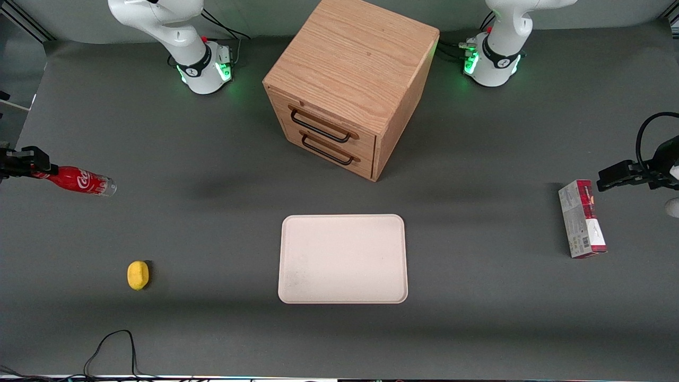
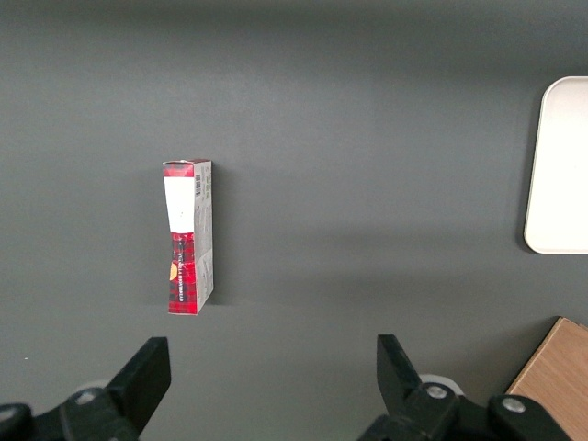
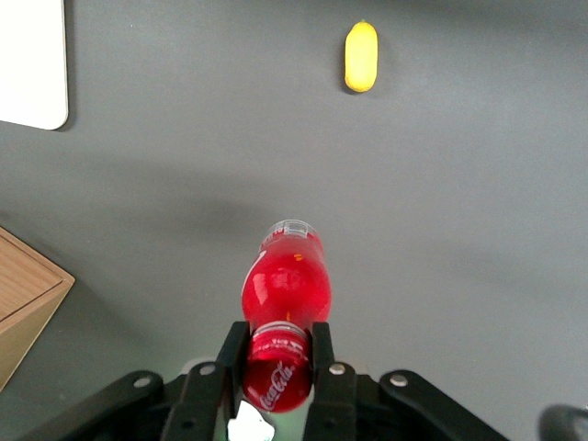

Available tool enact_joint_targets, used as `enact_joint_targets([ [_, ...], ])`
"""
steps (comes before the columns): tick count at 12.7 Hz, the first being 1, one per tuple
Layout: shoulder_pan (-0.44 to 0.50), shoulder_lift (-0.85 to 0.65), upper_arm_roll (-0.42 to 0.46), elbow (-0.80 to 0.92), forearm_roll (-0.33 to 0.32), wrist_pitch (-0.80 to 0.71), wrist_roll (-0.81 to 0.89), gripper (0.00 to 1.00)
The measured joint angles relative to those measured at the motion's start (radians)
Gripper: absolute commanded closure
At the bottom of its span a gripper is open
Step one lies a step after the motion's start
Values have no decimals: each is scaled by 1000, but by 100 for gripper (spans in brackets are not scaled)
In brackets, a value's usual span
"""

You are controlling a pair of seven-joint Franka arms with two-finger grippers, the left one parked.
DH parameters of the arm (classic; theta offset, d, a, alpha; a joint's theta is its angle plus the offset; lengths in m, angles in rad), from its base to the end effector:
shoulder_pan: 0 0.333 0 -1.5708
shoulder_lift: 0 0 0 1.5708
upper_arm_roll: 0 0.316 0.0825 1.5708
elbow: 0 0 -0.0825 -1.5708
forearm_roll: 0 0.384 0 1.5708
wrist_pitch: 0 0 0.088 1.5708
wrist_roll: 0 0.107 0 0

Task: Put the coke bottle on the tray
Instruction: 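Lift the bottle off the table with the right gripper, then carry the bottle over the white tray and stand it upright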

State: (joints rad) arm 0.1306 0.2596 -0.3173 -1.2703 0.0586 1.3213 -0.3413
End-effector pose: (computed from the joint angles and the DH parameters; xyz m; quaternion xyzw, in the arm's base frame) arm 0.5975 -0.0775 0.5987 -0.9917 -0.0823 0.0975 0.0145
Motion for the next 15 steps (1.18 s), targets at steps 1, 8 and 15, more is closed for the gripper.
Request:
enact_joint_targets([
  [1,13,7,1,6,-3,-4,26,98],
  [8,200,215,161,210,-5,14,621,96],
  [15,217,521,332,372,-5,346,1029,96],
])
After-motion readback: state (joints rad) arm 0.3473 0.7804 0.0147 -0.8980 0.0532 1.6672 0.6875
